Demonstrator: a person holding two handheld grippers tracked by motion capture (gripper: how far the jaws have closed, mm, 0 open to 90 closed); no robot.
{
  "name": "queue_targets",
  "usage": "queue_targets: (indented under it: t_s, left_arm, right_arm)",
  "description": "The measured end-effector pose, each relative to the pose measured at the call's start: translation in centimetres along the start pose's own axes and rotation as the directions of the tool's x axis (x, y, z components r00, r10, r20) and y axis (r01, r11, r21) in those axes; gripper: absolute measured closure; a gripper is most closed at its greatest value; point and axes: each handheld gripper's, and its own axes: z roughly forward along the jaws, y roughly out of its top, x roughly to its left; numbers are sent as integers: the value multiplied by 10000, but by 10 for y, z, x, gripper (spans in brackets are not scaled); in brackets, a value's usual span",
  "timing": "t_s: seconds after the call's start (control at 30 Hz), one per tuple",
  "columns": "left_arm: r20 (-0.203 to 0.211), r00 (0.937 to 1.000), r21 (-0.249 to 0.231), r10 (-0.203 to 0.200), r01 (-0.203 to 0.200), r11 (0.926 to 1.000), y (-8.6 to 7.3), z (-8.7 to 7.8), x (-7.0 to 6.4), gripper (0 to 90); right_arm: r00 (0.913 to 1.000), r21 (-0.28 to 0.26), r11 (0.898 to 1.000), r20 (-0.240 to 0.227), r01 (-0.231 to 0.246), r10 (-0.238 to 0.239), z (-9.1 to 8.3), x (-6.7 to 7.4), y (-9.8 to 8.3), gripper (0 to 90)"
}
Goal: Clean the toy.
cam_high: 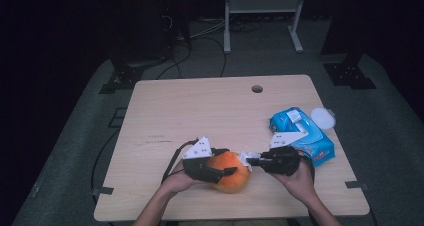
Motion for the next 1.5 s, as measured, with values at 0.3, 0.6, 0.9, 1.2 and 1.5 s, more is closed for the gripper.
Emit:
queue_targets:
  t_s: [0.3, 0.6, 0.9, 1.2, 1.5]
  left_arm:
    - [-417, 9974, 438, 583, -565, 9974, 8, 13, -14, 315]
    - [202, 9985, 350, 508, -515, 9981, 5, -3, 0, 147]
    - [996, 9941, 39, -429, 427, 9991, -11, -4, 15, 85]
    - [1392, 9836, 35, -1145, 1151, 9933, -24, -4, 27, 64]
    - [928, 9905, -533, -1018, 1071, 9928, -7, -11, 18, 312]
  right_arm:
    - [9947, -544, 9932, 13, 1031, -1031, -7, 29, 20, 777]
    - [9956, -153, 9955, -68, 937, -938, -3, 22, 9, 779]
    - [9971, -92, 9970, 25, 764, -764, -8, 15, 4, 779]
    - [9990, -100, 9990, 112, 441, -440, -12, 6, -1, 779]
    - [9997, -1009, 9949, 220, 75, -54, -20, 3, 3, 779]
